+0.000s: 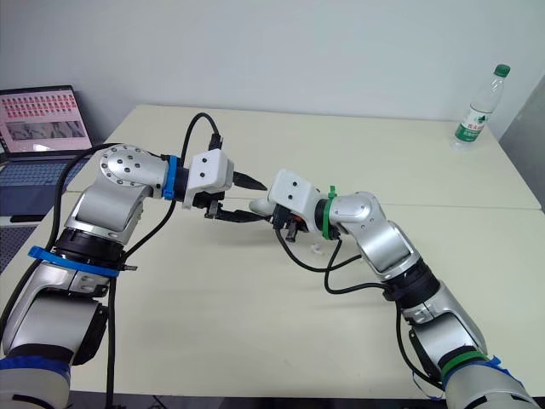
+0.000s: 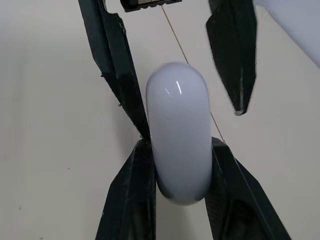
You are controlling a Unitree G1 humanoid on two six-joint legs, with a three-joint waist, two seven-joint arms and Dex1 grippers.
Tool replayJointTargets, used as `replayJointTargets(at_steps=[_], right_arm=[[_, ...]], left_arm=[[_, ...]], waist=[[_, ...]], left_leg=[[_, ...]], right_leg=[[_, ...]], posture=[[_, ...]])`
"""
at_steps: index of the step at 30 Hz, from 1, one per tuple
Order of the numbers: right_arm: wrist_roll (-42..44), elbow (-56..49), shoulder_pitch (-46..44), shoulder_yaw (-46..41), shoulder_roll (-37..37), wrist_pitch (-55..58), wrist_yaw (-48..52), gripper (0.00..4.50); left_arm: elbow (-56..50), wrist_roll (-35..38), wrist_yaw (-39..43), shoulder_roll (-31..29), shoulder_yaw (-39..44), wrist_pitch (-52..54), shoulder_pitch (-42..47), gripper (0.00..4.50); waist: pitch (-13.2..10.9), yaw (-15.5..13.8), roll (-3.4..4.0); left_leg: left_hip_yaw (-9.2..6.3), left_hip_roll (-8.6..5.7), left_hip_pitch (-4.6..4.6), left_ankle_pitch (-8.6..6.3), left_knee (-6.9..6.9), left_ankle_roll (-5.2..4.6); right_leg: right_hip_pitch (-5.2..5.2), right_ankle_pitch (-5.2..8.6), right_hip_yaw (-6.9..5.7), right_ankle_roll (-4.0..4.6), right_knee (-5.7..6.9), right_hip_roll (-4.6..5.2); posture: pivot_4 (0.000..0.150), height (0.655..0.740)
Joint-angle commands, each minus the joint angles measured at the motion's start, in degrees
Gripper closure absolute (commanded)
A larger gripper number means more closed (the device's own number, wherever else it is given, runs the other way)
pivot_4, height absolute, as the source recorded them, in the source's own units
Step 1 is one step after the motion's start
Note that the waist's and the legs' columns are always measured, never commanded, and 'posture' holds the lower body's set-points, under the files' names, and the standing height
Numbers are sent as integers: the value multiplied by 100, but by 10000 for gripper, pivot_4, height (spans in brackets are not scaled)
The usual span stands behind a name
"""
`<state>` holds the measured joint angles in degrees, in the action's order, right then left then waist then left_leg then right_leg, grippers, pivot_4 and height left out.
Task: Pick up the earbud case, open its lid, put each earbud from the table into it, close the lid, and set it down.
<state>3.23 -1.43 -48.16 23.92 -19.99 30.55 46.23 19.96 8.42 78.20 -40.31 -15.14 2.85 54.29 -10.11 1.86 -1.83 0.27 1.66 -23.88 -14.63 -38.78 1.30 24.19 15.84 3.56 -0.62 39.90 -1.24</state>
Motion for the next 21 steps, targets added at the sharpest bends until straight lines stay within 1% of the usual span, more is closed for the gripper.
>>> replayJointTargets(at_steps=[1, 3, 4, 9, 11, 13, 19, 20, 21], right_arm=[[-14, -313, -153, -38, 85, -164, 83, 36329], [-33, -284, -163, -41, 103, -182, 92, 36329], [-43, -269, -169, -45, 112, -191, 95, 36329], [-76, -185, -164, -94, 133, -304, 141, 36329], [-22, -185, -115, -189, 130, -360, 176, 29134], [50, -271, -17, -340, 81, -386, 180, 24001], [335, -804, 281, -833, -20, -147, -30, 1992], [335, -855, 305, -868, -6, -121, -103, 96], [303, -905, 330, -913, 18, -103, -220, 96]], left_arm=[[-166, 62, 23, 57, 187, -38, 95, 29948], [-181, 62, 73, 57, 199, -48, 68, 36350], [-189, 67, 98, 57, 209, -50, 55, 37411], [-152, 81, 117, 59, 247, -7, 63, 37406], [-128, 123, 56, 80, 307, 106, 40, 37406], [-127, 225, 18, 72, 412, 339, -33, 37406], [-296, 625, -207, 82, 833, 1270, -269, 37406], [-370, 673, -248, 95, 878, 1382, -321, 37406], [-454, 721, -300, 101, 920, 1496, -393, 37406]], waist=[[0, 0, 0], [0, 0, 0], [0, 0, 0], [0, 0, 0], [0, 0, 0], [0, 0, 0], [0, 0, 0], [0, 0, 0], [0, 0, 0]], left_leg=[[0, 0, 0, 0, -3, 0], [0, 0, 0, 0, -4, 0], [0, 1, 0, 0, -4, 0], [-2, 2, 0, 0, -3, 0], [-1, 1, 0, 0, -4, 0], [-2, 2, 0, 0, -4, 0], [-7, 2, -3, 0, -5, 0], [-7, 2, -2, 0, -5, 0], [-8, 2, -2, 0, -6, 0]], right_leg=[[0, 0, -1, 0, 3, -1], [0, 0, -3, 0, 3, -2], [0, 1, -3, 0, 3, -4], [1, 2, 0, 2, 4, -3], [1, 2, -1, 1, 5, -3], [1, 2, -1, 2, 5, -3], [0, 2, -1, 1, 5, -1], [0, 2, -1, 1, 6, -1], [0, 2, -1, 1, 6, 0]], posture=[[1500, 7400], [1500, 7400], [1500, 7400], [1500, 7400], [1500, 7400], [1500, 7400], [1500, 7400], [1500, 7400], [1500, 7400]])
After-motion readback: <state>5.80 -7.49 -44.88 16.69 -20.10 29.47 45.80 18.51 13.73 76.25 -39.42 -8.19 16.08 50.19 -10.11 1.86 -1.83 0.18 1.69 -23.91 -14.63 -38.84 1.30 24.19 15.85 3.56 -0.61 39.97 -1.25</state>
